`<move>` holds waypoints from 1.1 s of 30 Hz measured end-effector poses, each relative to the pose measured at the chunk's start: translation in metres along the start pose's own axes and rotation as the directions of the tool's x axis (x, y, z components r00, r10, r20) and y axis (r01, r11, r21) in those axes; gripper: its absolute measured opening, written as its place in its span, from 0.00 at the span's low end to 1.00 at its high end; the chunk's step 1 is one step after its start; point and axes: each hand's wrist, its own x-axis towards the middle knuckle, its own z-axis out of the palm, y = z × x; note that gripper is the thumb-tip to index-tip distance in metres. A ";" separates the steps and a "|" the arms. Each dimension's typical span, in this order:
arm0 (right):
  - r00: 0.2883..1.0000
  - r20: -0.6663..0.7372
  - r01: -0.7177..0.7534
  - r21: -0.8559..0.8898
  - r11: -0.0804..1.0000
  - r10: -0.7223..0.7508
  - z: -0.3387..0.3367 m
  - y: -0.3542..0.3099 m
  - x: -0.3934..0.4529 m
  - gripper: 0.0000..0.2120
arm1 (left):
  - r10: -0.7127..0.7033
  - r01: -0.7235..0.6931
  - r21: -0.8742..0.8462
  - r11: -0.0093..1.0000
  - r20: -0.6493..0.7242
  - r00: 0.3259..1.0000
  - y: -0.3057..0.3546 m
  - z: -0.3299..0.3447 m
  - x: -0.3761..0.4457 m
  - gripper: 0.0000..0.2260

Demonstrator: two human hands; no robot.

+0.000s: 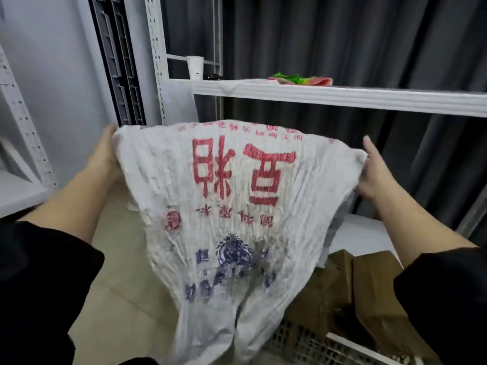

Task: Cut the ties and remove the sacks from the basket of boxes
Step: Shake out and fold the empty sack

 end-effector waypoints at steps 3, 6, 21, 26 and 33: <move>0.982 0.087 -0.100 -0.504 0.858 0.166 -0.005 0.010 -0.001 0.35 | -0.186 0.033 0.512 0.859 0.250 0.950 -0.012 0.013 -0.020 0.04; 0.970 0.041 -0.133 -0.739 0.660 0.241 -0.009 0.018 -0.004 0.36 | -0.079 -0.033 0.664 0.747 0.138 0.987 -0.022 0.010 -0.015 0.11; 0.823 -0.512 0.166 -0.193 0.967 -0.244 0.008 -0.042 0.006 0.17 | 0.303 -0.215 0.335 0.917 -0.235 0.924 0.035 0.023 -0.013 0.14; 0.926 -0.112 0.314 -0.304 0.899 -0.361 0.025 -0.037 0.004 0.33 | 0.333 -0.363 0.297 0.883 0.147 0.931 0.032 0.048 -0.013 0.28; 0.835 -0.089 0.411 -0.553 0.724 -0.543 0.047 -0.052 0.001 0.24 | 0.531 -0.451 0.591 0.669 0.044 0.846 0.038 0.061 -0.015 0.23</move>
